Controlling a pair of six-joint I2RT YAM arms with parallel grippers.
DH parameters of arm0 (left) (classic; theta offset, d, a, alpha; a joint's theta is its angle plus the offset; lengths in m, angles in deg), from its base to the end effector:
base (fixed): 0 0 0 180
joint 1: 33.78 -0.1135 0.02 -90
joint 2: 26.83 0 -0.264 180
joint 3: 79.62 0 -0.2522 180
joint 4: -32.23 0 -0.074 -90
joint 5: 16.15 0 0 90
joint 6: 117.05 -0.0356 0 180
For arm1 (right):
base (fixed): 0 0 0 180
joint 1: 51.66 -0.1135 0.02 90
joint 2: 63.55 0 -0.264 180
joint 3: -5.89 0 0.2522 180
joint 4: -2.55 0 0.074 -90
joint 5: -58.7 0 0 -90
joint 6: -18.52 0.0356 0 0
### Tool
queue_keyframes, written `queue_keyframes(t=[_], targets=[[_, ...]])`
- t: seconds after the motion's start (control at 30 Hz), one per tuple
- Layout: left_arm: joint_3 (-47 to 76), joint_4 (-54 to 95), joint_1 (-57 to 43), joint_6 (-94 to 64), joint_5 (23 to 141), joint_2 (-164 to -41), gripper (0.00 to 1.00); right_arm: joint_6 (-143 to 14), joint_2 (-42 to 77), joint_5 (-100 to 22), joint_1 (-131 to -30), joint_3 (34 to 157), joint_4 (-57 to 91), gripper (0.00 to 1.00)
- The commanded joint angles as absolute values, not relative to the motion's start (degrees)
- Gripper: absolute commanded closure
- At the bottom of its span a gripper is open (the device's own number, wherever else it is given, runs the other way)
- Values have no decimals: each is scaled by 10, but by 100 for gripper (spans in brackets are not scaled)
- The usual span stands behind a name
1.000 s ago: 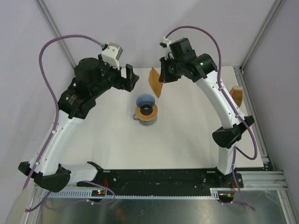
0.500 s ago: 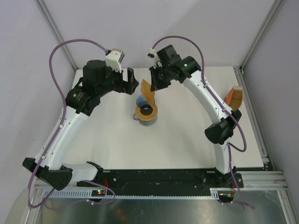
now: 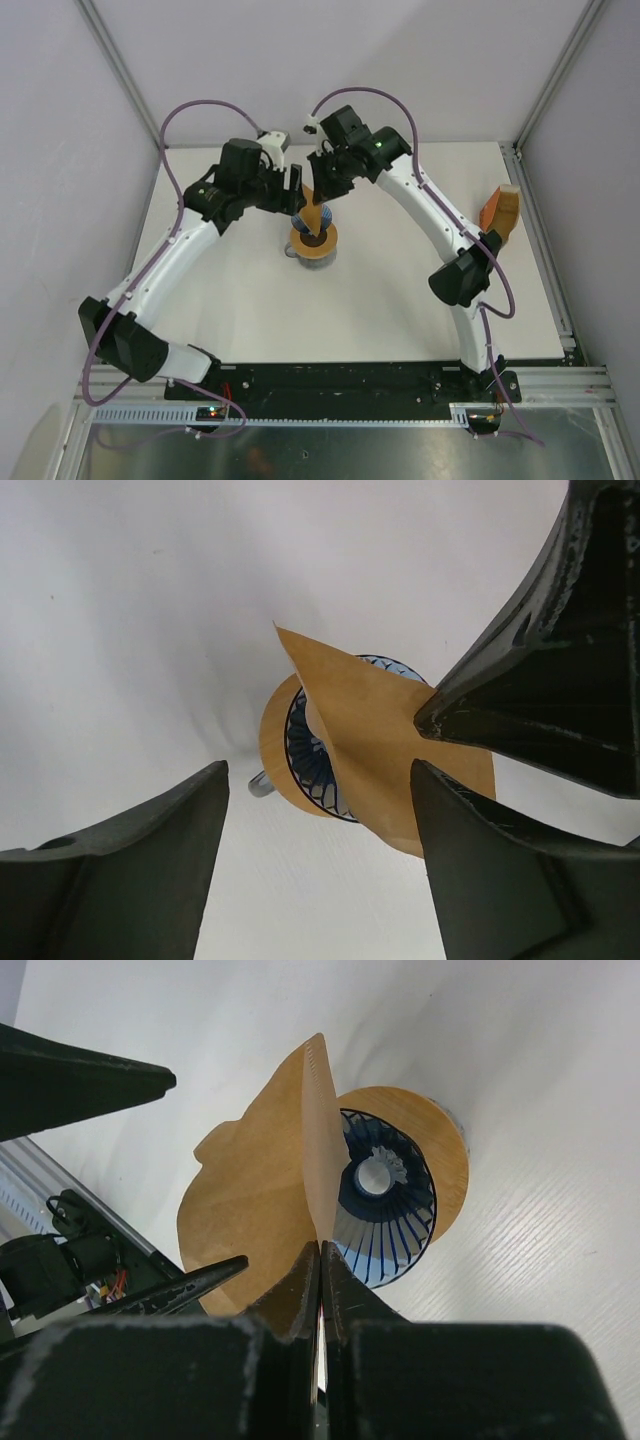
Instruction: Place the coffee filter in the dripper
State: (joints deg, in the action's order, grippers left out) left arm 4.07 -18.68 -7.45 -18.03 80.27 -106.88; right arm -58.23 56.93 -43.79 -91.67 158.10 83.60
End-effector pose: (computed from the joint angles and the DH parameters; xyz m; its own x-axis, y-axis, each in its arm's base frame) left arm 0.2729 -0.1395 0.3820 -0.5853 0.1158 -0.8025 0.4368 0.8789 -0.1918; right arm 0.3315 0.2883 0.3912 -0.7340 -0.3240 -0.5969 -0.5830 0.7514 0.3090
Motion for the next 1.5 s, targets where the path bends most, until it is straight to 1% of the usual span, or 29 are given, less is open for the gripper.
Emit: queue_keyframes(t=[0.0,0.13,0.3,0.47,0.73,0.87,1.4,1.47], targets=[[47,-159,-77,-184,801,-1077,24,-586,583,-444,-917,1584,823,100],[59,-155,-77,-194,791,-1084,30,-592,582,-439,-914,1572,824,100],[72,-151,-78,-207,783,-1093,42,-597,581,-415,-908,1563,834,100],[83,-150,-85,-216,777,-1098,47,-603,582,-417,-902,1556,836,100],[95,-145,-102,-228,780,-1092,49,-611,565,-408,-891,1554,842,100],[106,-145,-106,-231,785,-1101,49,-618,572,-425,-893,1545,842,100],[121,-138,-117,-237,803,-1120,49,-628,587,-407,-899,1532,831,100],[120,-138,-118,-237,806,-1121,49,-630,584,-400,-898,1531,831,93]])
